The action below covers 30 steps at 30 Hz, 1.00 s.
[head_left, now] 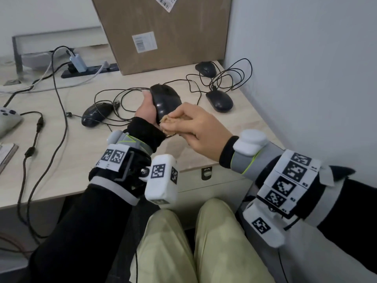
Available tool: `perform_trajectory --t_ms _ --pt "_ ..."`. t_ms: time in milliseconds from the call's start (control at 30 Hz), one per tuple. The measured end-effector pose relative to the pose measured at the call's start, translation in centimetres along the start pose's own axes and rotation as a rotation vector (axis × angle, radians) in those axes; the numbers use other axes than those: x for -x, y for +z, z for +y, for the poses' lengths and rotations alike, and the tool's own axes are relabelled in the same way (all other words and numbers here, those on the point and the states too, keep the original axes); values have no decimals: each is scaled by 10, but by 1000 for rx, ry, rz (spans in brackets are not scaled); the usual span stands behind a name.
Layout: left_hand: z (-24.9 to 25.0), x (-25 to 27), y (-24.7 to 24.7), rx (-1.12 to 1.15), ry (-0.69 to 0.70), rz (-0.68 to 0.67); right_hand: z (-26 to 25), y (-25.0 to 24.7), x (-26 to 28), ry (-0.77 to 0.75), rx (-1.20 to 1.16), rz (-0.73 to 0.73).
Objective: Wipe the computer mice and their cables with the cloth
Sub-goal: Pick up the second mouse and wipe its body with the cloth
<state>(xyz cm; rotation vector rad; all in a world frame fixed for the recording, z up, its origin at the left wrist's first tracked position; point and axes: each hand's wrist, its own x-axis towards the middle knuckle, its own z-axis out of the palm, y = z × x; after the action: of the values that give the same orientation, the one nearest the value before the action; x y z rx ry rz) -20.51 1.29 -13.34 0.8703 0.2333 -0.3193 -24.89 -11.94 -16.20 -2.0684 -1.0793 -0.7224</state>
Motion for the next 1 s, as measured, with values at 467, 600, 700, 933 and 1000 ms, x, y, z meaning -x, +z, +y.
perform_trajectory --t_ms 467,600,700,933,1000 --pt "4 3 2 135 13 -10 -1 -10 -1 86 10 132" --pt "4 3 5 83 -3 5 -1 -3 1 22 48 105" --pt "3 8 4 23 -59 -49 1 -6 -10 103 44 151" --pt "-25 16 9 -243 -147 13 18 -23 -54 529 203 -104" --pt "-27 10 7 -306 -139 100 22 -26 -57 556 228 -181"
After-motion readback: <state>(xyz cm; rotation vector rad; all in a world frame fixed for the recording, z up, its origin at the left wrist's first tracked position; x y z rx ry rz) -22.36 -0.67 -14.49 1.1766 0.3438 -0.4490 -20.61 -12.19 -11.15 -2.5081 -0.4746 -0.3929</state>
